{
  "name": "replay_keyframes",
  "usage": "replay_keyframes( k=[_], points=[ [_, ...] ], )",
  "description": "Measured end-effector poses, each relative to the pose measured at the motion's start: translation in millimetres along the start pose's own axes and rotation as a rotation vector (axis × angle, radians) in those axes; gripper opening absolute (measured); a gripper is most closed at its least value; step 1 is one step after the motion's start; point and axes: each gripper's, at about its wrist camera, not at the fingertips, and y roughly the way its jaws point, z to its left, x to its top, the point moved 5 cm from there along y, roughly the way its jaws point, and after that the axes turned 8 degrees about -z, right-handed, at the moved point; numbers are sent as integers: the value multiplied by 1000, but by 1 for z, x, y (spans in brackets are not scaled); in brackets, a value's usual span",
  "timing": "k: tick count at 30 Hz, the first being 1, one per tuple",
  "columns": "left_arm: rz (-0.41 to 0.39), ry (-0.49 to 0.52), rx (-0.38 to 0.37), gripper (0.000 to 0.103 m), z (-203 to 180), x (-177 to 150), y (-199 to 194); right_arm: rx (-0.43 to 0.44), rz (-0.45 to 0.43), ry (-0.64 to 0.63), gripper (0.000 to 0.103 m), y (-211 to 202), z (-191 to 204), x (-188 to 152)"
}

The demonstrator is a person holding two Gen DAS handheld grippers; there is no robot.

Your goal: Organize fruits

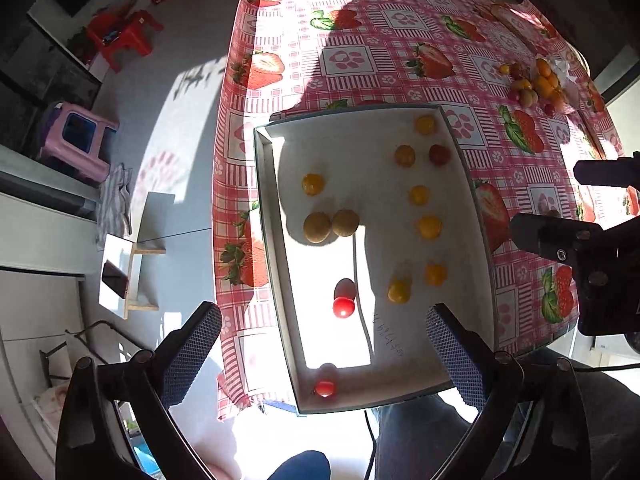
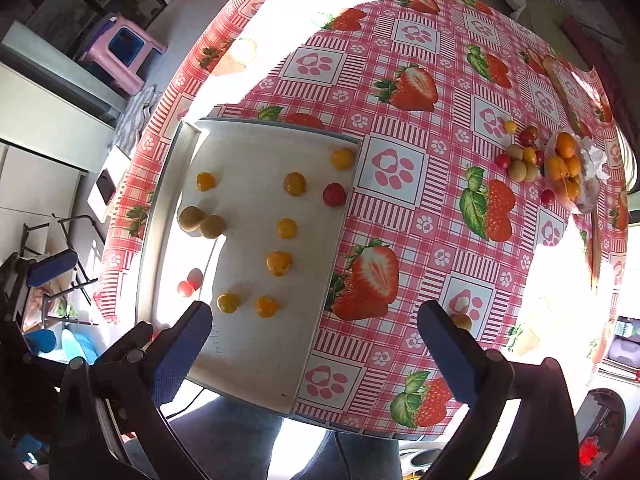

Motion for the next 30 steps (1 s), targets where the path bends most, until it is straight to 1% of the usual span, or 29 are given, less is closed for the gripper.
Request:
replay_keyframes(
  k=[4, 11, 30],
  points=[
    [-13, 19, 15, 103, -2, 2, -4, -11, 2, -31, 103, 0, 5, 1],
    [-13, 44, 17, 103, -7, 2, -5, -10, 5, -37, 103, 1, 7, 2],
    [-2, 40, 18, 103, -7, 0, -3, -3, 15, -48, 103, 2, 12, 0]
  ],
)
